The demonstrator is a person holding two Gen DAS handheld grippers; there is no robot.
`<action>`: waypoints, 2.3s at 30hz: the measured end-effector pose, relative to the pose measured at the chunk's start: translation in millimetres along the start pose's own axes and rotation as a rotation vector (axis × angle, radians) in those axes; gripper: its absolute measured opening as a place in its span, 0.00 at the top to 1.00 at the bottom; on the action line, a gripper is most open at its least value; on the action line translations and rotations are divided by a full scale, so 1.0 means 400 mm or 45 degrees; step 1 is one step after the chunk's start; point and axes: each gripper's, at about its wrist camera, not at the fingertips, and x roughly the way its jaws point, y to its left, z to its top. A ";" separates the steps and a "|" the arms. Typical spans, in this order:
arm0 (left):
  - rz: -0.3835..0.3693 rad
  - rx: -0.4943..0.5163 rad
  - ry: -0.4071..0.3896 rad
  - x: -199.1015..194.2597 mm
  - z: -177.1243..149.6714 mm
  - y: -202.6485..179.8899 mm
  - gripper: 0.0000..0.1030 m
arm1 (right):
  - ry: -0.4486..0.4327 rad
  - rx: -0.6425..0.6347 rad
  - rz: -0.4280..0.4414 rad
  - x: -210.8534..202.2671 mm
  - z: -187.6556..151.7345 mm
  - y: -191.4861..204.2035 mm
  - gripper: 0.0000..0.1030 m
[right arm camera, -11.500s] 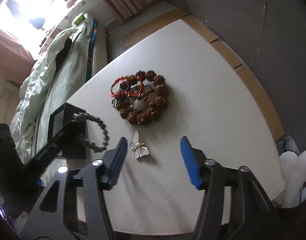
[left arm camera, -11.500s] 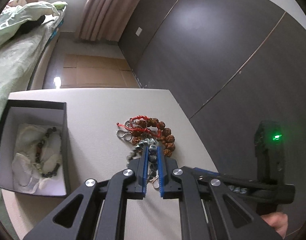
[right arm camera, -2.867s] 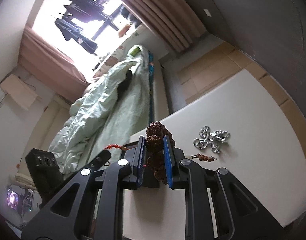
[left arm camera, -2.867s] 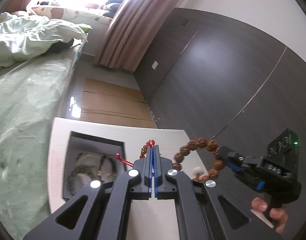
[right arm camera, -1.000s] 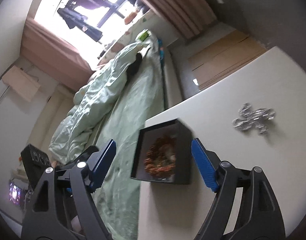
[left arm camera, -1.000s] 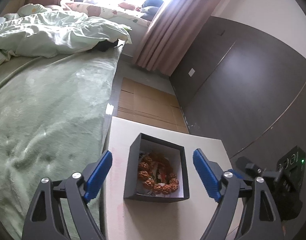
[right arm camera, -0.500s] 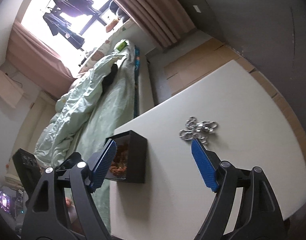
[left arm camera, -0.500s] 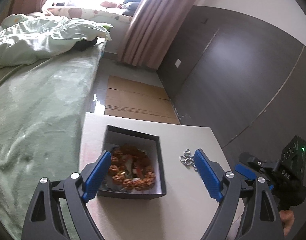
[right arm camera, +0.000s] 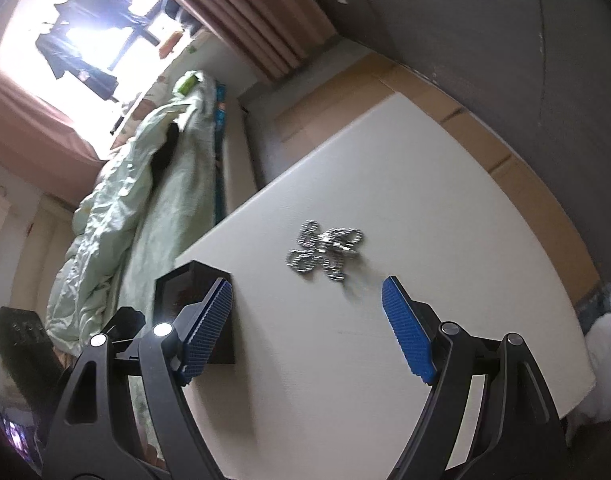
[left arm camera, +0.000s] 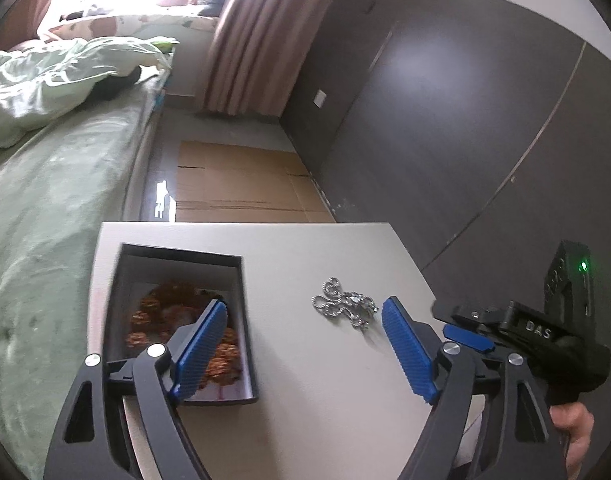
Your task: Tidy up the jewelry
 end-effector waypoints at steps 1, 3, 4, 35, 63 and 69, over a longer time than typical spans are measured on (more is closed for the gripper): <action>-0.003 0.005 0.008 0.009 -0.001 -0.005 0.28 | 0.012 0.001 -0.013 0.006 0.003 -0.005 0.25; -0.012 0.006 0.030 0.031 -0.001 -0.013 0.32 | 0.025 -0.009 -0.027 0.016 0.009 -0.007 0.25; -0.016 0.005 0.043 0.042 0.000 -0.014 0.35 | 0.029 -0.016 -0.031 0.020 0.011 -0.005 0.28; -0.066 -0.066 0.111 0.115 0.028 0.032 0.51 | 0.106 -0.280 -0.358 0.258 0.057 0.032 0.56; -0.096 0.043 0.207 0.232 -0.005 -0.079 0.57 | 0.054 -0.149 -0.170 0.127 0.087 -0.005 0.89; -0.093 0.135 0.239 0.281 -0.037 -0.128 0.57 | 0.007 -0.076 -0.167 0.076 0.111 -0.055 0.89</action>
